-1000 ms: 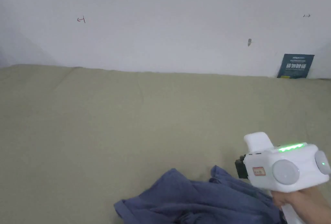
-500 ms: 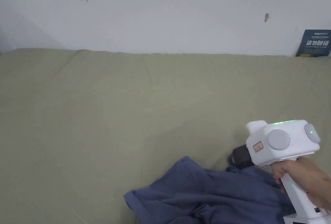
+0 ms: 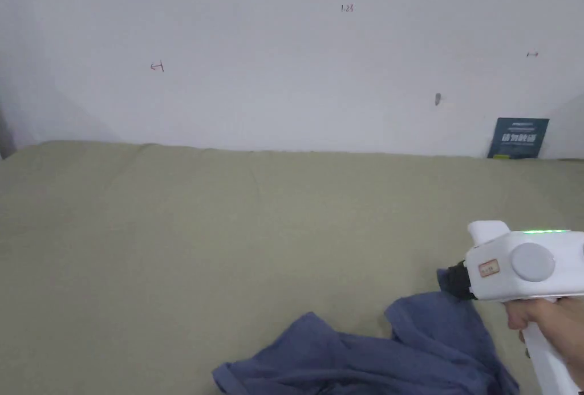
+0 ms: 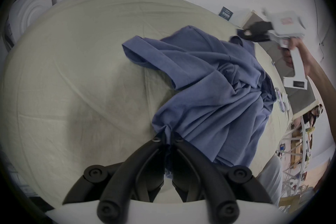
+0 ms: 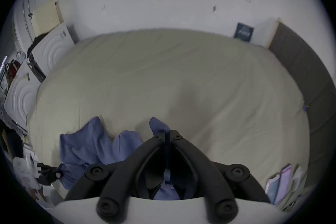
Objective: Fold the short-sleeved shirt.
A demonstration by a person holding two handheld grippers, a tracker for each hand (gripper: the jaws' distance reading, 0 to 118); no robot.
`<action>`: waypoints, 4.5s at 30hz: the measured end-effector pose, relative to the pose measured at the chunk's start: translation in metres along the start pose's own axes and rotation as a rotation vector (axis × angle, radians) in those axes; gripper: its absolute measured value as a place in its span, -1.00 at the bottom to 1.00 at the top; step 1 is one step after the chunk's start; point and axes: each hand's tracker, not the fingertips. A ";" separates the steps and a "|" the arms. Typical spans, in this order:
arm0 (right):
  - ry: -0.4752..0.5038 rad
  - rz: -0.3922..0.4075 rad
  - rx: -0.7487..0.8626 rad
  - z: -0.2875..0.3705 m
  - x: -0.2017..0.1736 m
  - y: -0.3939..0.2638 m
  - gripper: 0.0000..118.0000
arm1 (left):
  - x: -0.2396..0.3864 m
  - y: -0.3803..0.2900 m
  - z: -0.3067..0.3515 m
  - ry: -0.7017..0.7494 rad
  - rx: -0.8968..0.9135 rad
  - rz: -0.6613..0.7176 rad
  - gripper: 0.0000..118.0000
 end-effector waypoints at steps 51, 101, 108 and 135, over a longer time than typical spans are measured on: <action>-0.245 -0.231 0.528 0.332 0.153 0.140 -0.93 | -0.012 0.325 0.259 0.466 0.613 0.055 -0.93; -0.206 -0.434 -0.023 0.133 0.161 -0.244 -0.93 | -0.108 0.032 0.085 0.410 0.145 0.122 -0.92; -0.189 -0.467 -0.044 0.155 0.154 -0.278 -0.93 | -0.131 0.007 0.090 0.366 0.125 0.139 -0.93; -0.046 -0.297 0.169 0.190 0.000 -0.274 -1.00 | -0.101 -0.070 0.160 0.759 0.130 -0.275 -1.00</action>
